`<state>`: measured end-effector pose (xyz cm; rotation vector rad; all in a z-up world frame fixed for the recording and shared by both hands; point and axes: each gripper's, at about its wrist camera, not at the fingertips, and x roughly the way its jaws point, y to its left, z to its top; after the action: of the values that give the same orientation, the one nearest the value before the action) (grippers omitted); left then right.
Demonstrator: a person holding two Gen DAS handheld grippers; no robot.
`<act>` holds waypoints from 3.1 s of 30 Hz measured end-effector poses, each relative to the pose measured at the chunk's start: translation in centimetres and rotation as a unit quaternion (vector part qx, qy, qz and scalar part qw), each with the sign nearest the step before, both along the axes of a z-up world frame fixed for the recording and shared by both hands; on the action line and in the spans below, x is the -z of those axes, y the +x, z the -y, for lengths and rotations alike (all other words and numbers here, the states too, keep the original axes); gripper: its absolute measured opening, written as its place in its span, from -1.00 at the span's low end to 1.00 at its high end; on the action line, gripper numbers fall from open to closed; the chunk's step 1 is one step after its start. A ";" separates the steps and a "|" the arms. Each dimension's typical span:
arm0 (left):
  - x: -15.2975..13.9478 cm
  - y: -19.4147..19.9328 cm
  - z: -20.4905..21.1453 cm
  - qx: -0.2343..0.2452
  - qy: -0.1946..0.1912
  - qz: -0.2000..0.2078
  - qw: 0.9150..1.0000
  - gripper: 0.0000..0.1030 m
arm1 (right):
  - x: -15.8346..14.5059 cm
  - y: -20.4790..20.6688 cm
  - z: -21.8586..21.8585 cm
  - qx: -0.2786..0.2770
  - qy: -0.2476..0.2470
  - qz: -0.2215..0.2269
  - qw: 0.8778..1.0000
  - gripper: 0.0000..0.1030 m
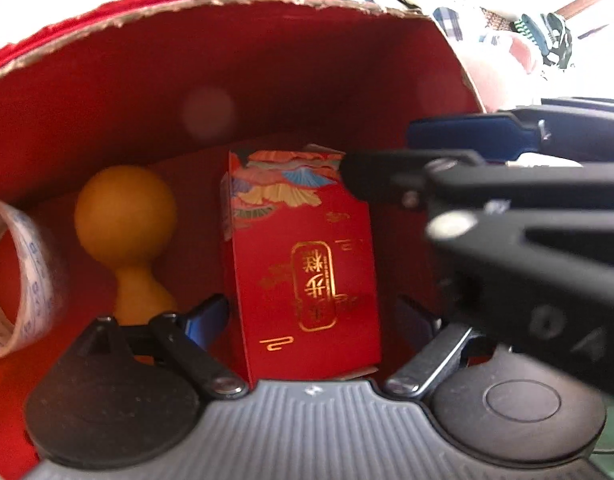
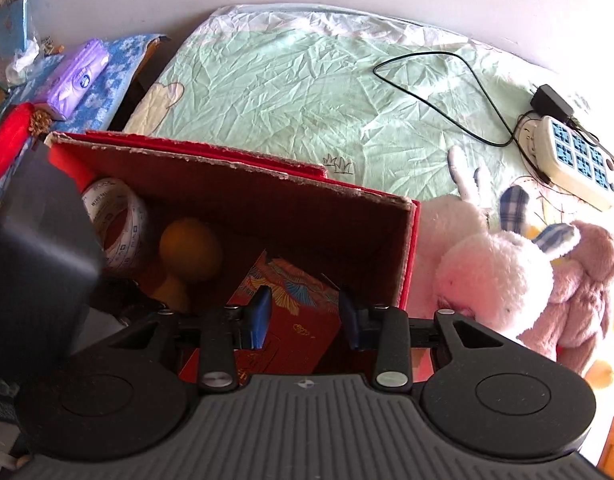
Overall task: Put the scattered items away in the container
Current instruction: 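Open the right gripper to release the gift box and withdraw, then withdraw the right gripper from the box toward the beige strap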
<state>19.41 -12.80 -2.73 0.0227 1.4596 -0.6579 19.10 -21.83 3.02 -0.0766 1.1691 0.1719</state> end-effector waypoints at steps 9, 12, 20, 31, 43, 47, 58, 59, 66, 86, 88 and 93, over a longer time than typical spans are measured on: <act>1.2 1.1 0.4 -0.023 -0.006 -0.065 0.998 0.71 | -2.8 -0.5 1.7 0.030 0.037 0.034 0.998 -0.31; 1.3 1.3 1.3 -0.019 -0.022 -0.085 0.996 0.71 | -3.4 -0.8 2.3 0.035 0.039 0.046 0.998 -0.32; 1.4 1.6 1.8 -0.030 -0.022 -0.091 0.995 0.72 | -3.7 -1.5 4.2 0.061 0.059 0.057 0.995 -0.31; -2.2 0.6 -1.5 -0.067 0.047 0.022 0.996 0.72 | -3.1 -2.8 4.2 0.066 0.076 0.054 0.993 -0.29; -4.4 -1.0 -5.8 -0.115 0.119 0.121 0.979 0.71 | -3.5 -3.8 3.3 0.079 0.066 0.100 0.990 -0.22; -4.3 -2.7 -5.3 -0.135 0.136 0.150 0.970 0.71 | -3.8 -4.6 1.9 0.053 0.060 0.121 0.989 -0.20; -5.9 -5.7 -5.5 -0.199 0.170 0.219 0.940 0.70 | -2.1 -6.8 0.9 0.034 0.083 0.119 0.989 -0.15; -6.3 -6.0 -5.5 -0.204 0.172 0.226 0.937 0.70 | -2.1 -7.2 0.8 0.032 0.086 0.118 0.989 -0.11; -7.0 -8.0 -5.7 -0.238 0.182 0.242 0.923 0.70 | -1.8 -8.7 0.6 0.027 0.097 0.105 0.989 -0.02; -8.6 -14.5 -6.4 -0.285 0.177 0.256 0.906 0.70 | -2.2 -13.1 0.7 0.019 0.137 0.133 0.981 -0.05; -9.0 -15.1 -6.4 -0.290 0.182 0.258 0.903 0.70 | -2.3 -13.8 0.7 0.014 0.139 0.137 0.981 -0.05; -9.3 -17.0 -6.3 -0.296 0.179 0.259 0.902 0.70 | -2.6 -15.6 0.7 0.004 0.140 0.145 0.979 -0.05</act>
<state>2.43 -6.53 6.59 0.0335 0.9685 0.1245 3.54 -22.52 5.58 0.1484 0.8450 0.3069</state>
